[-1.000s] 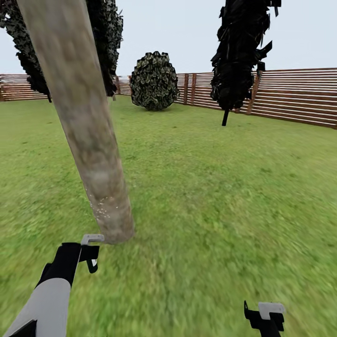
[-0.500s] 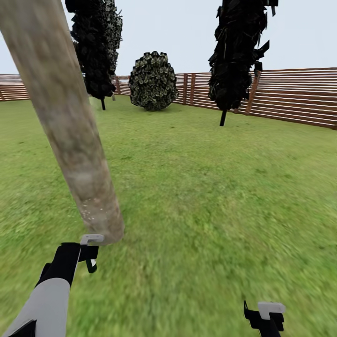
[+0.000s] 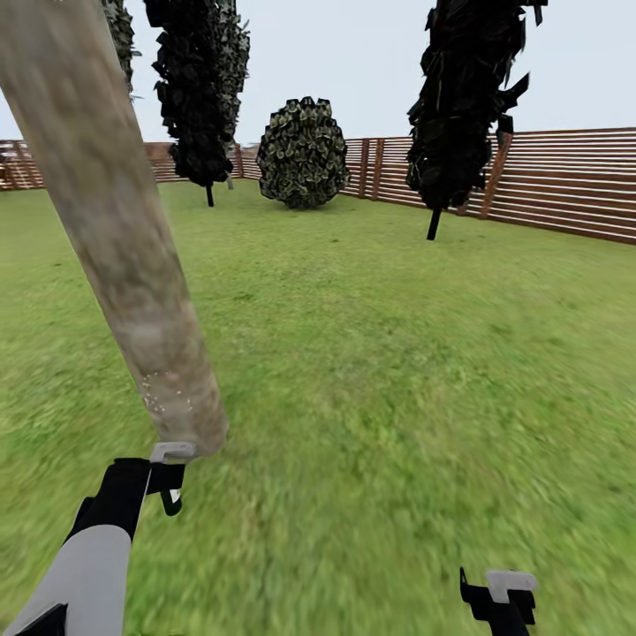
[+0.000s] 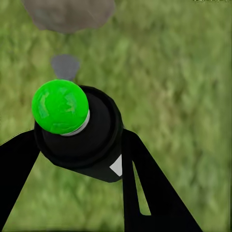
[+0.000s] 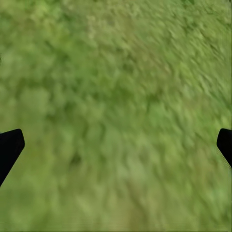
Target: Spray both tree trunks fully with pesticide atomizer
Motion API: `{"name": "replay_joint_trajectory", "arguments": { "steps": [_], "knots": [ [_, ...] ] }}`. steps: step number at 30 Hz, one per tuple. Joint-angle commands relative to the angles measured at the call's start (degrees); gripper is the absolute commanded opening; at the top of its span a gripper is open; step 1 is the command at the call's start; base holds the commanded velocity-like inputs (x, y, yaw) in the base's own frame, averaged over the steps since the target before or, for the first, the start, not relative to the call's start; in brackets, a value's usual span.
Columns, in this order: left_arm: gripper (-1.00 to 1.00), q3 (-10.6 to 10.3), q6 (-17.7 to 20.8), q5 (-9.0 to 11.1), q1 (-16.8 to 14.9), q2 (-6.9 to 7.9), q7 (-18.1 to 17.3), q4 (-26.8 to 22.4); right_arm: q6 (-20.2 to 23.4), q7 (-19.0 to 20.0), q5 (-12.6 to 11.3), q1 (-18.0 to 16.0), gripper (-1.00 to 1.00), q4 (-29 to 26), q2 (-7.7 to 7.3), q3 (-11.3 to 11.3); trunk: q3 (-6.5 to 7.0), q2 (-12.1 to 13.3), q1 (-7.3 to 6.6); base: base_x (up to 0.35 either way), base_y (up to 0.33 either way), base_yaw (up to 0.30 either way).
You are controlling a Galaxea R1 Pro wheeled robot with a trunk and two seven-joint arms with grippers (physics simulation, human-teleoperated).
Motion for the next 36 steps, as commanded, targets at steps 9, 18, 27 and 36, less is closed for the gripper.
{"name": "replay_joint_trajectory", "arguments": {
  "steps": [9, 18, 27, 36],
  "knots": [
    [-1.0, 0.24, 0.1, -0.59, -0.07, 0.01, -0.57, -0.09, -0.13, -0.21, 0.62, -0.02, 1.0, 0.05, 0.0, -0.42, -0.05, -0.02, 0.0, 0.159, -0.259, 0.269],
    [-1.0, 1.67, 0.1, -0.69, -0.07, 0.75, -0.57, -0.09, -0.13, -0.21, 0.62, -0.02, 1.0, 0.05, 0.0, -0.42, -0.05, -0.02, 0.0, 0.197, -0.232, 0.03],
    [-1.0, 2.48, 0.09, -0.51, -0.07, 2.91, -0.57, -0.03, -0.13, -0.21, 0.64, -0.02, 1.0, 0.05, 0.0, -0.42, -0.05, -0.02, 0.0, 0.19, -0.233, 0.134],
    [-1.0, 1.95, 0.72, -0.62, -0.86, 2.33, -1.0, -0.09, -0.13, -0.21, 0.64, -0.02, 1.0, 0.05, 0.0, -0.42, -0.05, -0.02, 0.0, 0.019, -0.078, 0.276]
  ]
}}
